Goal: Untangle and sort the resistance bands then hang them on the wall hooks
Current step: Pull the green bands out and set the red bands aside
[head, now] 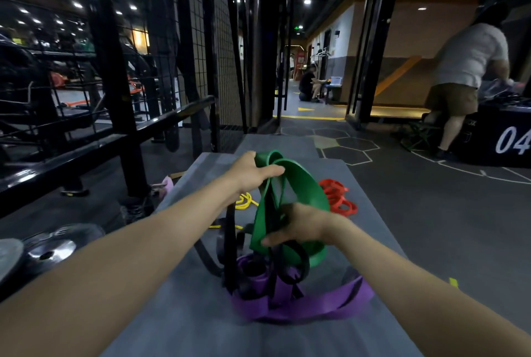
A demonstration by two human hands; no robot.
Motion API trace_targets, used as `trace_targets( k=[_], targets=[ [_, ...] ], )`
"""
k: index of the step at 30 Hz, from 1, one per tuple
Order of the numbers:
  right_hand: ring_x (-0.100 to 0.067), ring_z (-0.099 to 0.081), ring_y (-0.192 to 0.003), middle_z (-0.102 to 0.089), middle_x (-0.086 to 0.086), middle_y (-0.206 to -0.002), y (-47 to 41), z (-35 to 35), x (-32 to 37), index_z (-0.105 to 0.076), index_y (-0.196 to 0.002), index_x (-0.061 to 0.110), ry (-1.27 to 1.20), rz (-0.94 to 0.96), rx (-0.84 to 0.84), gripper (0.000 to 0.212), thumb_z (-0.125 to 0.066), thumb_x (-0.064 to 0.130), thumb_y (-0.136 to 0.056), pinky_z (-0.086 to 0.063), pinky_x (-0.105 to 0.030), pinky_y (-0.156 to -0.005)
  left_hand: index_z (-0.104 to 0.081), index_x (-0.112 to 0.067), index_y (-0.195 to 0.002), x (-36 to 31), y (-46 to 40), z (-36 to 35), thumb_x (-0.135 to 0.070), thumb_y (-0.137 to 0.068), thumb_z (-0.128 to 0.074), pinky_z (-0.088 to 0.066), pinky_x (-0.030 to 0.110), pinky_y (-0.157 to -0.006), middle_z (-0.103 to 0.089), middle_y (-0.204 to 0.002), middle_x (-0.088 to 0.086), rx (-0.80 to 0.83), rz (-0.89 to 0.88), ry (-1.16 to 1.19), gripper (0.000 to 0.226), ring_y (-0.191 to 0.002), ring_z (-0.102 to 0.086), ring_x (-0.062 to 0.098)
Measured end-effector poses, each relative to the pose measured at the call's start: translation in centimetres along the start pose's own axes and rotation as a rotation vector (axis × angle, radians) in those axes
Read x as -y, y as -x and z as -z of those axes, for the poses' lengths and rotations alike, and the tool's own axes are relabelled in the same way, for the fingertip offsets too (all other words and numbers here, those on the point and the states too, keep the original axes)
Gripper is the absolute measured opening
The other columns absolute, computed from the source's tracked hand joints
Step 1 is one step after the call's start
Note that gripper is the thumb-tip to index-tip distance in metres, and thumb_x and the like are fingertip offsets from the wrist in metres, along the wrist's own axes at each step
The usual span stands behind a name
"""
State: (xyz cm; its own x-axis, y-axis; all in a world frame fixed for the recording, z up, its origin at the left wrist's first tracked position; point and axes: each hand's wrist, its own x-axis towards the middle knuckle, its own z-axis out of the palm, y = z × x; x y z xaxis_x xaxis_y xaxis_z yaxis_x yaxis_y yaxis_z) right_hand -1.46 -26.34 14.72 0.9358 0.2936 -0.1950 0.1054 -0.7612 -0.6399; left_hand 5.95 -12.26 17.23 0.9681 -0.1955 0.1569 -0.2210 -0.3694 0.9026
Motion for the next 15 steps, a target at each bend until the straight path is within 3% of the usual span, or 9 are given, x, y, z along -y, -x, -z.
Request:
trace_targets(
  k=[3, 5, 10, 12, 15],
  targets=[
    [-0.016, -0.06, -0.076, -0.067, -0.003, -0.089, -0.4, 0.0, -0.1, -0.064, -0.097, 0.012, 0.136, -0.027, -0.02, 0.034, -0.077, 0.031, -0.072, -0.053, -0.031, -0.071, -0.054, -0.007, -0.116, -0.3, 0.3, 0.4, -0.039, -0.073, -0.073, -0.046, 0.037, -0.094, -0.065, -0.113, 0.01, -0.014, 0.016, -0.028, 0.057, -0.104, -0.06, 0.024],
    [-0.018, -0.061, -0.068, -0.067, -0.006, -0.078, -0.3, 1.4, -0.5, -0.069, -0.091, 0.007, 0.238, -0.039, -0.051, 0.034, -0.075, 0.033, -0.071, -0.052, -0.03, -0.065, -0.049, -0.007, -0.125, -0.2, 0.2, 1.0, -0.046, -0.069, -0.072, -0.045, 0.038, -0.097, -0.06, -0.122, 0.01, -0.032, 0.057, -0.044, 0.072, -0.112, -0.056, 0.025],
    [-0.018, -0.052, -0.058, -0.054, -0.001, -0.059, 1.0, 4.7, -1.8, -0.063, -0.07, 0.009, 0.39, -0.066, -0.252, 0.03, -0.07, 0.038, -0.075, -0.038, -0.026, -0.052, -0.059, -0.009, -0.105, -0.2, 0.4, 1.3, -0.032, -0.079, -0.068, -0.04, 0.027, -0.065, -0.062, -0.094, 0.002, -0.052, 0.042, -0.127, 0.036, -0.086, -0.056, 0.017],
    [-0.023, -0.053, -0.064, -0.052, -0.002, -0.061, 1.2, 5.3, -2.1, -0.063, -0.076, 0.008, 0.415, -0.088, -0.308, 0.033, -0.066, 0.04, -0.08, -0.039, -0.029, -0.056, -0.058, -0.008, -0.109, -0.4, 0.5, 1.4, -0.038, -0.075, -0.07, -0.043, 0.028, -0.071, -0.064, -0.103, 0.005, -0.06, 0.029, -0.122, 0.046, -0.091, -0.058, 0.018],
    [-0.024, -0.055, -0.069, -0.057, -0.007, -0.074, 1.2, 5.5, -1.6, -0.067, -0.089, 0.005, 0.383, -0.067, -0.353, 0.037, -0.069, 0.041, -0.079, -0.039, -0.028, -0.054, -0.054, -0.009, -0.122, -1.1, 0.6, 1.5, -0.052, -0.064, -0.075, -0.047, 0.034, -0.092, -0.062, -0.122, 0.006, -0.057, 0.025, -0.073, 0.075, -0.11, -0.058, 0.022]
  ],
)
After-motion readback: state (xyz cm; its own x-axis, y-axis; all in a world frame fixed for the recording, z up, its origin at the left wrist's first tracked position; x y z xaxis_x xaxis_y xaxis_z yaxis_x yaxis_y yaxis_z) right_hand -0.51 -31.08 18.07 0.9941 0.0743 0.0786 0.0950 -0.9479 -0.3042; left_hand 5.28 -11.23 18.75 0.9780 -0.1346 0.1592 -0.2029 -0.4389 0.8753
